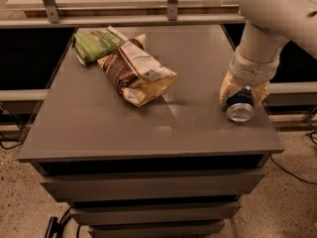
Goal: Place pepsi can upright
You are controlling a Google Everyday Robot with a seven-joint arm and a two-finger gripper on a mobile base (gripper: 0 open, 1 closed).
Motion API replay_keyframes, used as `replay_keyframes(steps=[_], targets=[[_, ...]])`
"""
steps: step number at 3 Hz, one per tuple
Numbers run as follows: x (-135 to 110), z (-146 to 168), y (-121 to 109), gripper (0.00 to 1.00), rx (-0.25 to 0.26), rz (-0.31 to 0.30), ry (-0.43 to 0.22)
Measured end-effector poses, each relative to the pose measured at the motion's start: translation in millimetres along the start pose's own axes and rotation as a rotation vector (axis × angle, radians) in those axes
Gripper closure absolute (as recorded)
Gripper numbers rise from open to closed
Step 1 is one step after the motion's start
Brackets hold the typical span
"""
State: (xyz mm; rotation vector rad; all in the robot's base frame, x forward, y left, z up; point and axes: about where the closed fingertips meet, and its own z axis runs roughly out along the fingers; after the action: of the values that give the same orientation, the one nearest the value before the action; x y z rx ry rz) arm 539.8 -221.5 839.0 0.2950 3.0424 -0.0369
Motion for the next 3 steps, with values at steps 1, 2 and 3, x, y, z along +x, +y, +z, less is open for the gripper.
replay_keyframes(steps=[1, 2, 3], targets=[[-0.7, 3.3, 0.4, 0.61, 0.004, -0.003, 0.007], [-1.0, 5.8, 0.7, 0.59, 0.006, -0.007, 0.012], [-0.9, 7.6, 1.0, 0.58, 0.007, -0.011, 0.016]])
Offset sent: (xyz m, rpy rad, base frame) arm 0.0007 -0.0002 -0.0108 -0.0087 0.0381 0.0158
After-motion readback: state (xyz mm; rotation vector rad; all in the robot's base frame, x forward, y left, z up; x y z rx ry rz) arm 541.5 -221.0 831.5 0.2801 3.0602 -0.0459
